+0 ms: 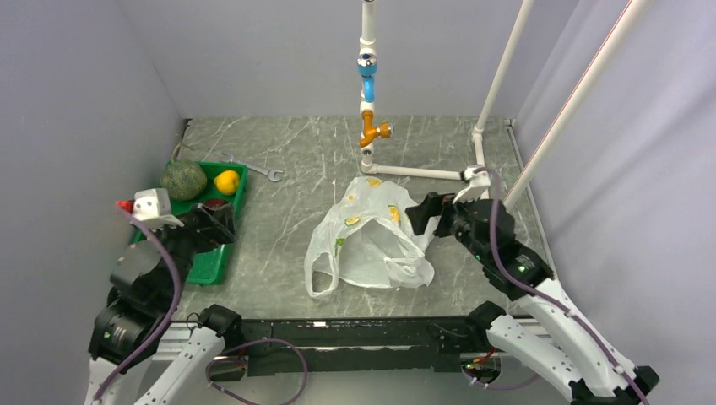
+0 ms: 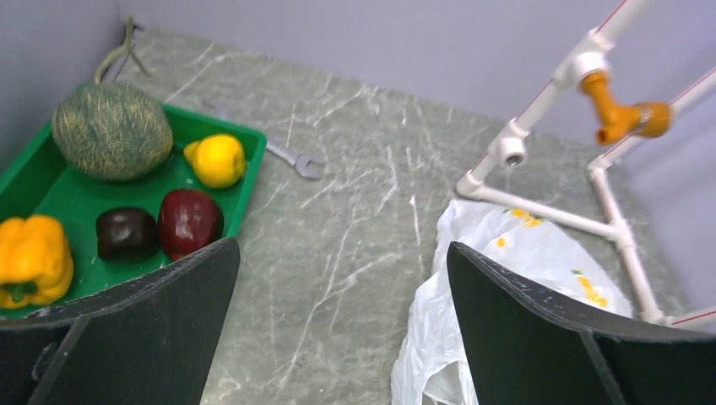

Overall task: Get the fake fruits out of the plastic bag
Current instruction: Place the fake fruit in the bin, then reset both arms

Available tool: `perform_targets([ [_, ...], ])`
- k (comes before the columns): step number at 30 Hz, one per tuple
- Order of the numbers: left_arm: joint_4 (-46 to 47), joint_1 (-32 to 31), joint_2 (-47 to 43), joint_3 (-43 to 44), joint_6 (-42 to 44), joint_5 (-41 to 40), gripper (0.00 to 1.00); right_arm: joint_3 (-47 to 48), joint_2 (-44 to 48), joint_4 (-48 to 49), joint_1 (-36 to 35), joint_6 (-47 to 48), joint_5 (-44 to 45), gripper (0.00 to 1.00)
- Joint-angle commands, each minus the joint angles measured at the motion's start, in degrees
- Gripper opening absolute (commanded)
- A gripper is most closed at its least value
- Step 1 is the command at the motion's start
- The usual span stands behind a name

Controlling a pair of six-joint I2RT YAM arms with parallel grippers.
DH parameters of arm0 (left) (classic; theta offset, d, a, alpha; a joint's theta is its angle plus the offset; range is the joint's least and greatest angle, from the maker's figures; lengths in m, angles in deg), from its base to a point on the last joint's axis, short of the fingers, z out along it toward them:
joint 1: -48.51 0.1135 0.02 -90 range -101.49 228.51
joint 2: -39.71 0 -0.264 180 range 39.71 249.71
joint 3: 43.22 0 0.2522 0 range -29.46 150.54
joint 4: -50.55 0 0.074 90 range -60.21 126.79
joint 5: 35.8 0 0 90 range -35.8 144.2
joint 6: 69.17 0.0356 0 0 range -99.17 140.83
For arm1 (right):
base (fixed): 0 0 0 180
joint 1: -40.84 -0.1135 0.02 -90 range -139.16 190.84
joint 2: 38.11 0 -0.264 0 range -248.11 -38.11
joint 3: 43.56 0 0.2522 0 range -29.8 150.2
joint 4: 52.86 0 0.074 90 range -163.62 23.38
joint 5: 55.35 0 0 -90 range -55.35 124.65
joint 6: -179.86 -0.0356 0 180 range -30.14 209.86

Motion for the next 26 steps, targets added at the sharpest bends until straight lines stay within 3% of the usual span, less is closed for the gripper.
perform_targets([
  [1, -0.46, -0.15, -0.86, 8.11, 4.73, 2.59, 0.99, 8.1, 3.8, -3.3, 0.02, 3.65, 7.56, 1.0],
  [7, -0.69, -0.15, -2.04, 17.86, 8.69, 2.57, 0.99, 18.04, 7.29, -5.88, 0.04, 10.16, 14.18, 1.0],
  [14, 3.47, -0.15, -6.97, 16.27, 11.32, 0.29, 0.99, 24.33, 10.54, -6.94, 0.05, 14.47, 21.24, 1.0],
  [21, 2.46, -0.15, -6.39, 16.55, 11.55, -0.16, 0.99, 25.03, 15.46, -5.48, 0.12, 16.71, 21.28, 1.0],
  [26, 2.15, -0.15, -5.4, 15.85, 10.05, 1.34, 1.0, 25.7, 13.87, -8.61, 0.16, 16.74, 16.94, 1.0],
])
